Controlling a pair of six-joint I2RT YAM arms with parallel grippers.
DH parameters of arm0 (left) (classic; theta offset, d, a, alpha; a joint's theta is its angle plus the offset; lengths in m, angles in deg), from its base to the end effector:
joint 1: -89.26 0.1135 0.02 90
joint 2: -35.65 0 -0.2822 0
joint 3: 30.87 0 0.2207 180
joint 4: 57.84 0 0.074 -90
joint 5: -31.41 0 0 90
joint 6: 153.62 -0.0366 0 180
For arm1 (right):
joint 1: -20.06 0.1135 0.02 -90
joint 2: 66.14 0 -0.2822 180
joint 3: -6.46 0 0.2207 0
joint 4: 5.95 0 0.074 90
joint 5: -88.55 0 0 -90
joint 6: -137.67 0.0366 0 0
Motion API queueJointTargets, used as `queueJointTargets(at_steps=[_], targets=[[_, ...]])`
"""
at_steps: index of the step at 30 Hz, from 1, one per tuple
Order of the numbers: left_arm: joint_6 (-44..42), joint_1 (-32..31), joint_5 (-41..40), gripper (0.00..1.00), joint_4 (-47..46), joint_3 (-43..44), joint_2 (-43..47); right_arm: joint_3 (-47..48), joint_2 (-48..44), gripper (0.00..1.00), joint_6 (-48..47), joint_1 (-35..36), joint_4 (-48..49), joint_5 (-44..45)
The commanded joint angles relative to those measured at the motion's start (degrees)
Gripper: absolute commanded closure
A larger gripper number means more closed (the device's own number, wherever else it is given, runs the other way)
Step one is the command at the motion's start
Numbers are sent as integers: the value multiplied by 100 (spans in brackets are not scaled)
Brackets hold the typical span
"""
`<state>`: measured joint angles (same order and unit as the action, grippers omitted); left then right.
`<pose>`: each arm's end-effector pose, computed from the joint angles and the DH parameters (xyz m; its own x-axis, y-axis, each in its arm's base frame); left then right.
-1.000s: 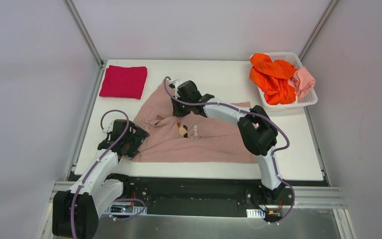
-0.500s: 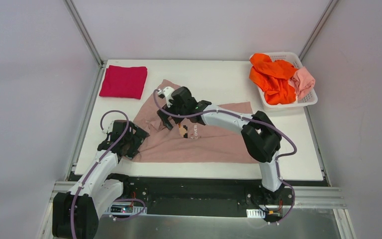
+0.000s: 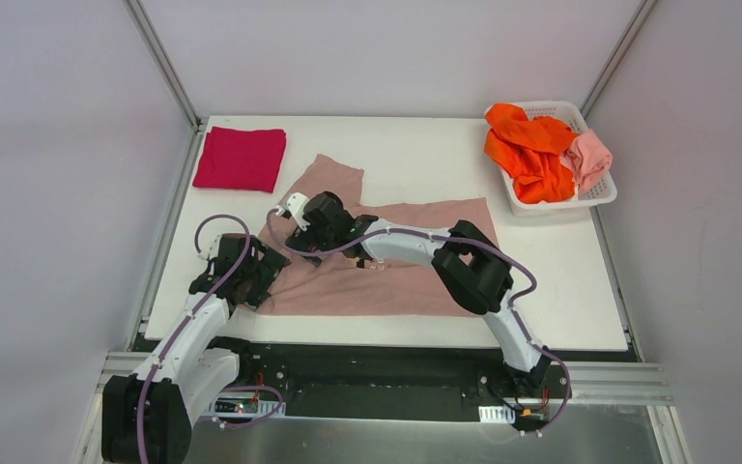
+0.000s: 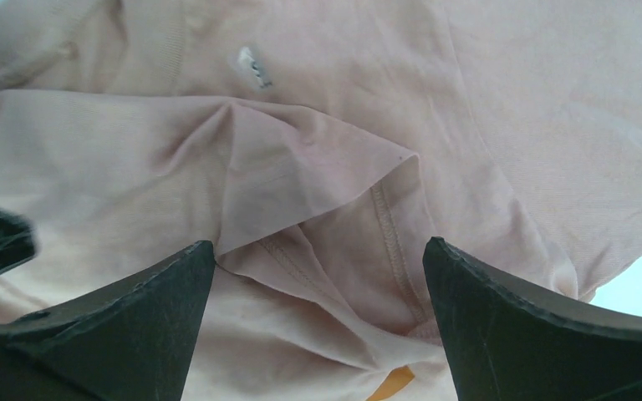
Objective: Fold and stack the t-shirts
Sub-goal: Fold the flattened tshirt in 1/3 of the way
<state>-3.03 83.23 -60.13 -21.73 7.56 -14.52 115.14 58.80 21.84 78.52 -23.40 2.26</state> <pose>0.1289 -0.0126 0.2033 -0.4379 -0.8294 -0.3469 -0.5995 0.5569 -0.5748 0.2559 0.4125 0.2217 0.0970 -0.6732 -0.7331 -0.8667 0.3050 -0.3948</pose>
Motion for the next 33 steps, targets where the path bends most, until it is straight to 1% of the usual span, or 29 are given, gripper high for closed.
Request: queueJointTargets(at_steps=[1, 5, 8, 13, 18, 21, 24, 26, 29, 30, 33], targets=[[-189, 6, -202, 1, 498, -234, -115, 409, 198, 0, -295, 54, 408, 790], [-190, 10, -190, 1, 497, -256, -103, 523, 408, 0, -300, 32, 556, 1026], [-197, 2, -182, 1, 498, -283, -99, 686, 567, 0, -294, -36, 906, 1356], [-197, 7, -140, 1, 502, -336, -98, 1244, 842, 0, 223, -422, 1018, 1351], [-201, 12, -125, 1, 499, -349, -93, 1982, 1242, 0, 417, -719, 714, 1296], [-212, 11, -127, 1, 496, -334, -97, 2181, 1139, 0, 528, -774, 349, 1075], [-240, 7, -132, 1, 502, -251, -62, 1801, 644, 0, 876, -806, 205, 1176], [-234, 5, -89, 1, 506, -164, 20, 1361, 121, 0, 1474, -859, 6, 1421], [-315, 5, 52, 1, 539, 94, 215, 375, -981, 0, 2504, -1056, -109, 1483], [-357, 5, 104, 1, 574, 211, 299, -15, -1508, 0, 2930, -1155, -173, 1454], [-489, 5, 130, 1, 746, 571, 626, -1090, -2600, 0, 3776, -1516, -522, 1294]])
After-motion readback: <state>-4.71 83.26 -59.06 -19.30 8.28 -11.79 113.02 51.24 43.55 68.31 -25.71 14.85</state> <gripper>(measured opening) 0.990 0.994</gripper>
